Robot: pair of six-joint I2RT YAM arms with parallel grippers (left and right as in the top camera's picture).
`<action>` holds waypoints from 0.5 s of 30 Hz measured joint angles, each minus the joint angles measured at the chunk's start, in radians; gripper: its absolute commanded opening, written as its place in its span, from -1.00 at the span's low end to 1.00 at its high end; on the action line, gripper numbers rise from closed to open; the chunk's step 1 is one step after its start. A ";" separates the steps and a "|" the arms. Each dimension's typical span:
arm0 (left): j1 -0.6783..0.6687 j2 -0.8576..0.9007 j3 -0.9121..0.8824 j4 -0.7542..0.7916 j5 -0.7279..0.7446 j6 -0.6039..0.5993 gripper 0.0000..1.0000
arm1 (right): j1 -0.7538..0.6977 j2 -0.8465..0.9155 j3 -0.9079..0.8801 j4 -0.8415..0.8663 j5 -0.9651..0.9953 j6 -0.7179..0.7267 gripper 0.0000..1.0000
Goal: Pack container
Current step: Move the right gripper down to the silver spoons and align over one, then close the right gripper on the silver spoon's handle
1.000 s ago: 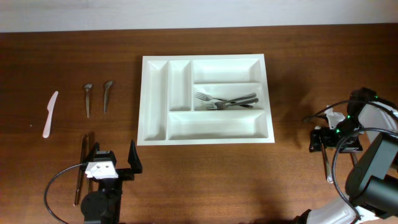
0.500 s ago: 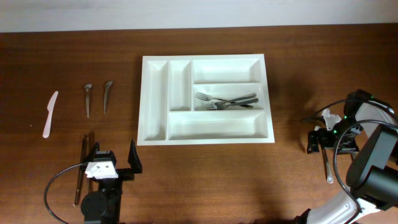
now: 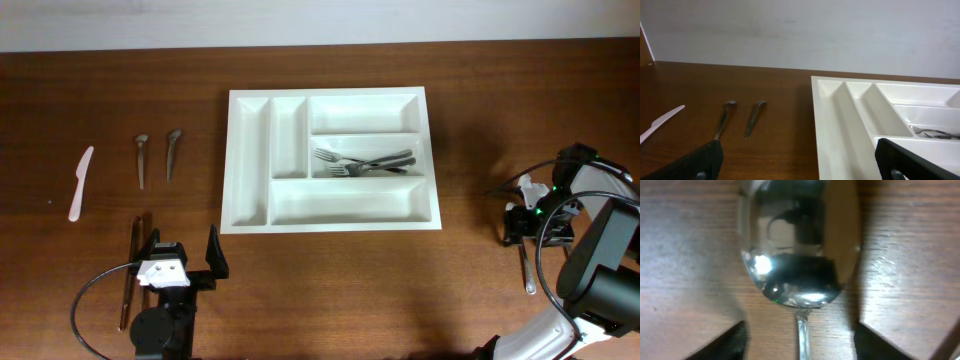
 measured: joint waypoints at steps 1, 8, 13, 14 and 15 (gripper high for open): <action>0.000 0.000 0.000 0.000 0.000 0.000 0.98 | 0.000 0.000 0.000 0.000 0.002 0.000 0.11; 0.000 0.000 0.000 0.000 0.000 0.000 0.98 | 0.000 0.001 0.000 0.005 0.004 -0.005 -0.47; 0.000 0.000 0.000 0.000 0.000 0.000 0.98 | 0.000 0.001 0.000 0.011 0.003 -0.003 -0.61; 0.000 0.000 0.000 0.000 0.000 0.000 0.98 | 0.000 0.001 0.000 0.011 0.003 -0.003 -0.64; 0.000 0.000 0.000 0.000 0.000 0.000 0.98 | 0.000 0.001 0.000 0.011 0.004 -0.004 -0.71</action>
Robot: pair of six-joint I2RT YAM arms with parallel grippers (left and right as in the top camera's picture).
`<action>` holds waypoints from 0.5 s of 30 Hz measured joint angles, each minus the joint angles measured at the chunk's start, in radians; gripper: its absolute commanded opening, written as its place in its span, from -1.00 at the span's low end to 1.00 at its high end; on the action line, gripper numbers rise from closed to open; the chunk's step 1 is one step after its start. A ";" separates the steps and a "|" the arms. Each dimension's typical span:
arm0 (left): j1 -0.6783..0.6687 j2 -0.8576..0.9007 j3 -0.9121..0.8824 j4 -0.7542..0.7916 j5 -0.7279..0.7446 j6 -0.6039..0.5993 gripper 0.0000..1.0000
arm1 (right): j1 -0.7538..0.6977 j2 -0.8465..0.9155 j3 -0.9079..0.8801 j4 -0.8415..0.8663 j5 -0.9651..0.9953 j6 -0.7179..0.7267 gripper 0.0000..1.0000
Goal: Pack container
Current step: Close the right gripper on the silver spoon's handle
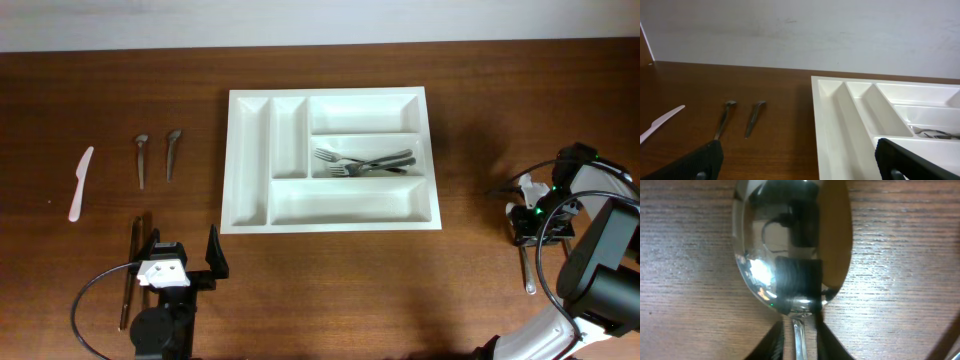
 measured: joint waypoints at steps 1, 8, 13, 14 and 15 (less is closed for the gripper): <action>0.000 0.000 0.000 0.000 0.000 0.000 0.98 | 0.000 0.000 0.000 0.000 0.000 -0.001 -0.80; 0.000 0.000 0.000 0.000 0.000 0.000 0.98 | 0.000 0.000 0.000 0.000 0.000 0.003 -0.85; 0.000 0.000 0.000 0.000 0.000 0.000 0.98 | 0.000 0.001 0.009 -0.019 0.000 0.009 -0.92; 0.000 0.000 0.000 0.000 0.000 0.000 0.98 | 0.000 0.002 0.016 -0.027 0.000 0.011 -0.92; 0.000 0.000 0.000 0.000 0.000 0.000 0.98 | 0.000 0.003 0.024 -0.031 0.000 0.010 -0.92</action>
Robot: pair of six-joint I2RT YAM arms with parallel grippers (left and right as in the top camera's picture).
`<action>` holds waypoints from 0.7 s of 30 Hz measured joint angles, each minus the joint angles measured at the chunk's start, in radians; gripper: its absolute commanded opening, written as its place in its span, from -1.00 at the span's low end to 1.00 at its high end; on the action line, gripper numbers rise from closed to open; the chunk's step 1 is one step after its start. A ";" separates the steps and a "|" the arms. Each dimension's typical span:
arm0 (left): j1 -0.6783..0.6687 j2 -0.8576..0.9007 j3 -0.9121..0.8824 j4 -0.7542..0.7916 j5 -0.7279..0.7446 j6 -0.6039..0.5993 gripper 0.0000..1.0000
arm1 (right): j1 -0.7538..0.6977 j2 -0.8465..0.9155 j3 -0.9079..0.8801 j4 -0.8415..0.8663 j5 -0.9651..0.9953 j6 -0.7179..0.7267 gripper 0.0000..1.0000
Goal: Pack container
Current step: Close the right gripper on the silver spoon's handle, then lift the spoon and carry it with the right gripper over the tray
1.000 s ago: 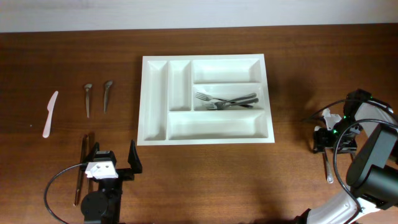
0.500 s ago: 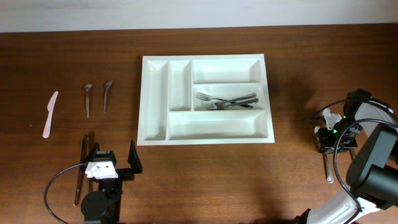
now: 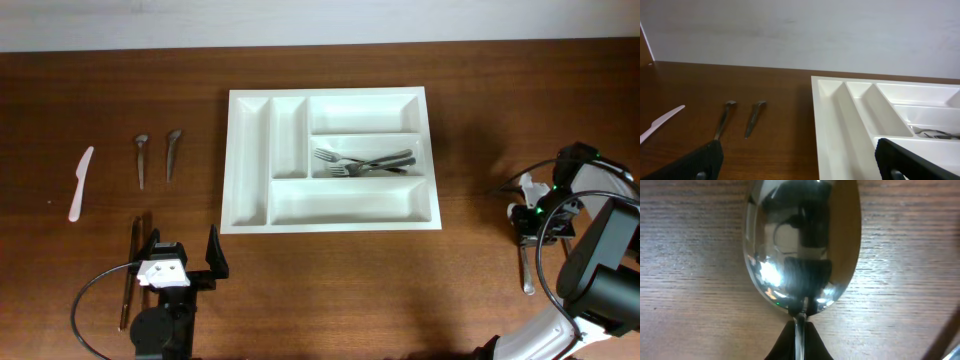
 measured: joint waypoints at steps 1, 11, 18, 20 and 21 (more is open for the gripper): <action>0.000 0.000 0.000 0.000 0.000 0.000 0.98 | 0.003 0.001 0.014 -0.007 0.000 0.000 -0.92; 0.000 0.000 0.000 0.000 0.000 0.000 0.98 | 0.135 0.003 0.188 -0.025 -0.001 -0.005 -0.92; 0.000 0.000 0.000 0.000 0.000 0.000 0.98 | 0.317 0.005 0.356 0.071 -0.014 -0.022 -0.92; 0.000 0.000 0.000 0.000 0.000 0.000 0.98 | 0.367 0.005 0.391 0.132 -0.023 -0.027 -0.92; 0.000 0.000 0.000 0.000 0.000 0.000 0.98 | 0.392 0.005 0.405 0.170 -0.028 -0.028 -0.92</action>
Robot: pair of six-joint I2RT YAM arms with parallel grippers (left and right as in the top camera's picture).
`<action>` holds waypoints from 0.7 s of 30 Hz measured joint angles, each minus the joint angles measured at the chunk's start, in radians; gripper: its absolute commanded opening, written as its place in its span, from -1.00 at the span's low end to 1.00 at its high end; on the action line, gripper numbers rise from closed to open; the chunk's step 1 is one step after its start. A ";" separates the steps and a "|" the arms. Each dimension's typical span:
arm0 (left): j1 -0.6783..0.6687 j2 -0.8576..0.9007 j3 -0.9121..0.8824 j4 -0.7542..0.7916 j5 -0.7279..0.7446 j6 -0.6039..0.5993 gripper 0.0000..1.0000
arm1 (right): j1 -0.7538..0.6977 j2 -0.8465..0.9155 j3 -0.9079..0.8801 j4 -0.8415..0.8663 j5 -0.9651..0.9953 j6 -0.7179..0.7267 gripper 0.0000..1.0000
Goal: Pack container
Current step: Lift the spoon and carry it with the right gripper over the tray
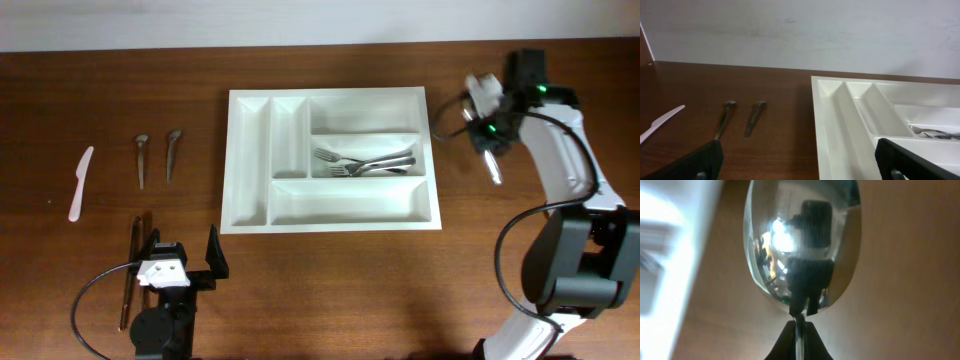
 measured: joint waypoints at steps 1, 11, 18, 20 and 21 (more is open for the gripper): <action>0.000 0.000 0.000 0.000 0.000 0.000 0.98 | 0.020 0.000 0.009 0.029 -0.005 0.001 -0.92; 0.000 0.000 0.000 0.000 0.000 0.000 0.98 | 0.194 0.013 0.021 0.279 -0.076 -0.026 -0.92; 0.000 0.000 0.000 0.000 0.000 0.000 0.98 | 0.266 0.070 0.022 0.336 -0.090 -0.108 -0.92; 0.000 0.000 0.000 0.000 0.000 0.000 0.98 | 0.277 0.092 0.022 0.351 -0.090 -0.135 -0.92; 0.000 0.000 0.000 0.000 0.000 0.000 0.98 | 0.282 0.103 0.022 0.358 -0.090 -0.148 -0.92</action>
